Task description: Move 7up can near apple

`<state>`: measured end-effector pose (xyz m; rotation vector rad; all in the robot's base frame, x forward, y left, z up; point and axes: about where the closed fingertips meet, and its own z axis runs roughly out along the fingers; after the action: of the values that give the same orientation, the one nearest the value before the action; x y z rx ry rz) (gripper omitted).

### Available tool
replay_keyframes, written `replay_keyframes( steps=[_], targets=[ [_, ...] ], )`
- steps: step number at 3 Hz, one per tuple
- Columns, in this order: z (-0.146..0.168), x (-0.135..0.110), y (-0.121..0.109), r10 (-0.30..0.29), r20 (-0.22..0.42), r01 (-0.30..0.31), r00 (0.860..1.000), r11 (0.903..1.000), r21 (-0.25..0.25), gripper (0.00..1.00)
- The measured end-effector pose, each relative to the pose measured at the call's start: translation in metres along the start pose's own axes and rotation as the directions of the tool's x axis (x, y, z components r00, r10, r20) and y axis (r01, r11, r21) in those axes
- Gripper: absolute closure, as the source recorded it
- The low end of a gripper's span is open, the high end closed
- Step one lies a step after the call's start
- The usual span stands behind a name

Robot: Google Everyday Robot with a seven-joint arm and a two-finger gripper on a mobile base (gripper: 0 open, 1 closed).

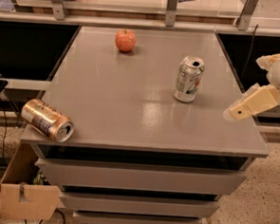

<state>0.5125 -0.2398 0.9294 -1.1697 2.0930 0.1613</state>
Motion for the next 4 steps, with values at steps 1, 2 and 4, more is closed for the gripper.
replay_keyframes(
  steps=[1, 2, 4],
  targets=[
    [0.024, -0.011, 0.005, -0.024, 0.06, 0.028, 0.998, 0.9974, -0.066, 0.0],
    [0.048, -0.025, 0.012, -0.039, 0.148, 0.057, 0.988, 0.9913, -0.118, 0.0],
    [0.08, -0.036, 0.012, -0.008, 0.317, 0.054, 0.949, 0.989, -0.137, 0.0]
  ],
)
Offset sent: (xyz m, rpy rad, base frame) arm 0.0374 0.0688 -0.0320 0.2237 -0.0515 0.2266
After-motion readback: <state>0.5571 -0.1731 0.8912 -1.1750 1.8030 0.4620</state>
